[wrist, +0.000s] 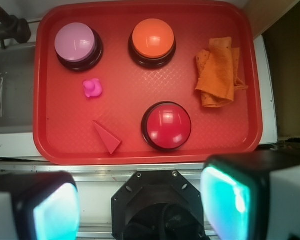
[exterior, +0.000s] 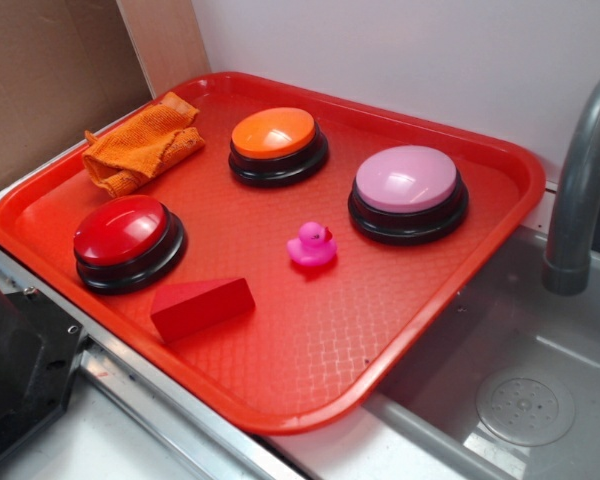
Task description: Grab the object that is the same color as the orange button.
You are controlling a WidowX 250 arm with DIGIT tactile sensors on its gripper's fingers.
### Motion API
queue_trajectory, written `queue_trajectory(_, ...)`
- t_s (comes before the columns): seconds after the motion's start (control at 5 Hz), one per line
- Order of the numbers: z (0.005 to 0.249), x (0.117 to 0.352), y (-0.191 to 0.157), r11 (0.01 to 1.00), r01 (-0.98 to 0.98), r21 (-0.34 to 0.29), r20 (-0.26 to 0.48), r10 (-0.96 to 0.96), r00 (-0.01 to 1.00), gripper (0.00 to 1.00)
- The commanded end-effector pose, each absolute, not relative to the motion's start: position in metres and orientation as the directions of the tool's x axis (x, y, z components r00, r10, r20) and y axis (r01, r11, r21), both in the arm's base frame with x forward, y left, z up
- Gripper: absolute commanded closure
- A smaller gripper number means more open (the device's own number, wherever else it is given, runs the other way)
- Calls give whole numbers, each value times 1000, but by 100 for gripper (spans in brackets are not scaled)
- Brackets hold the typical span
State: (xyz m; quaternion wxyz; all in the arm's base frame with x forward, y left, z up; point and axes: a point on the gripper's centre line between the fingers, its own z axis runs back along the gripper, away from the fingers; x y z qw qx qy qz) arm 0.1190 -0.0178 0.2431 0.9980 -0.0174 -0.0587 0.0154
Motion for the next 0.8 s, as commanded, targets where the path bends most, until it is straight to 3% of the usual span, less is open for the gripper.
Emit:
queue_trajectory(0.0, 243, 119, -18, 999, -29, -37, 117, 33, 993, 0)
queue_trajectory(0.2, 240, 149, -3, 999, -42, 0, 90, 42, 995, 0)
queue_trajectory(0.4, 211, 157, 44, 992, -126, -10, 29, 126, 992, 0)
queue_trajectory(0.6, 194, 159, 66, 985, -172, 8, -9, 172, 985, 0)
